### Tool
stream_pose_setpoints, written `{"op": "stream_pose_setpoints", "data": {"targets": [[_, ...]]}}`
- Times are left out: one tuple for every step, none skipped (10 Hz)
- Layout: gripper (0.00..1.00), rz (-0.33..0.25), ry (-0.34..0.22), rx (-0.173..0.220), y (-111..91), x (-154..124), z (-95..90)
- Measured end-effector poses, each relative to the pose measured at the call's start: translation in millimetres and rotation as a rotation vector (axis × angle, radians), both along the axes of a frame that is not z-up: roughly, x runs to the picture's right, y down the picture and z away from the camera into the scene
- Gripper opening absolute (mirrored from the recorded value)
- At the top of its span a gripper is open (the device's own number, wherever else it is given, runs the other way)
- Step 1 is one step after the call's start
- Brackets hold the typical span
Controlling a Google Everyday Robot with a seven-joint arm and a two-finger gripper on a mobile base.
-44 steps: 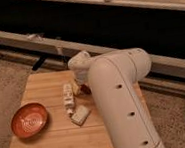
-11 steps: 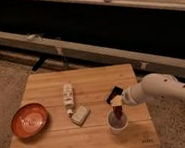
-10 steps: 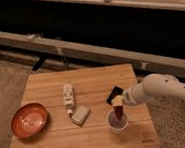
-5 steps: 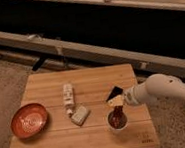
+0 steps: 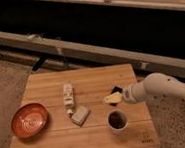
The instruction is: Place the pepper in the ceramic cup
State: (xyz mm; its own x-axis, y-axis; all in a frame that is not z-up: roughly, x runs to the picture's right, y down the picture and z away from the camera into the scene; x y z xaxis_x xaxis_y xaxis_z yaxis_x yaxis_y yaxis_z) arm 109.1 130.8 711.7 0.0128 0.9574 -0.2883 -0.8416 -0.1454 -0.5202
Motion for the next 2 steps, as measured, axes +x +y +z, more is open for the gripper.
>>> {"op": "stream_pose_setpoints", "data": {"targets": [[0.80, 0.000, 0.000, 0.000, 0.0, 0.1, 0.1], [0.80, 0.001, 0.001, 0.000, 0.2, 0.9, -0.1]]}}
